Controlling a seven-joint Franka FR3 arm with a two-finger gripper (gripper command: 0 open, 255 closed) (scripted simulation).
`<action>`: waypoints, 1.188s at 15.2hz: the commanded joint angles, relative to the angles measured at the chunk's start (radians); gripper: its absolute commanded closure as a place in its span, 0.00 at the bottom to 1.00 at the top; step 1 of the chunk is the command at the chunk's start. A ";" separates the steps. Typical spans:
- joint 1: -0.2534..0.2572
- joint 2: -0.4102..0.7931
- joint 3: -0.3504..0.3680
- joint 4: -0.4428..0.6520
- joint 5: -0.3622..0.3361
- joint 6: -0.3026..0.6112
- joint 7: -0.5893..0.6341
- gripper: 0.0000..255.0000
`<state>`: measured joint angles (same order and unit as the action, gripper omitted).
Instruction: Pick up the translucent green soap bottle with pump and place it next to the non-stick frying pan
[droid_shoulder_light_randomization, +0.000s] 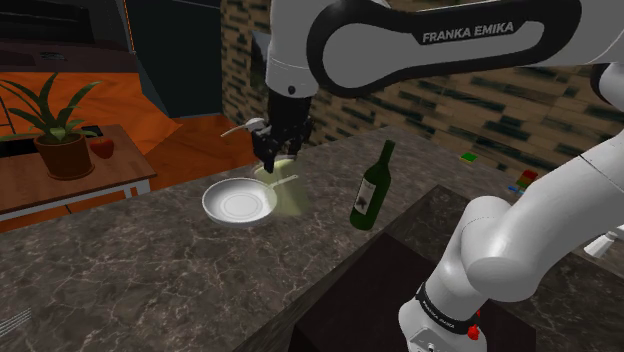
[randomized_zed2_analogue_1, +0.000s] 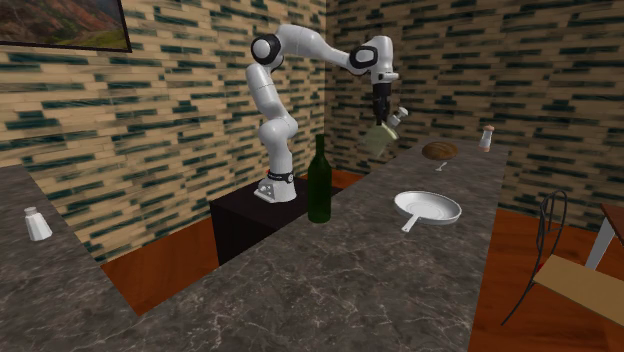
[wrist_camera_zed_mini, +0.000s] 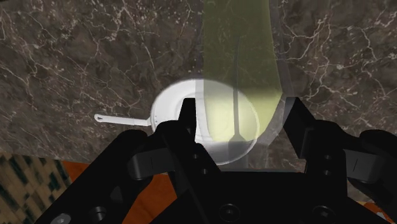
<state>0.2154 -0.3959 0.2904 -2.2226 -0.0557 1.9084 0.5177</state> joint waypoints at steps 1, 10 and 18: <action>0.000 0.001 0.000 -0.028 -0.001 0.030 0.002 1.00; 0.000 0.024 0.011 -0.129 -0.008 0.152 0.023 1.00; -0.004 0.062 0.022 -0.206 -0.022 0.264 0.048 1.00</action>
<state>0.2118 -0.3380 0.3118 -2.4185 -0.0757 2.1578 0.5631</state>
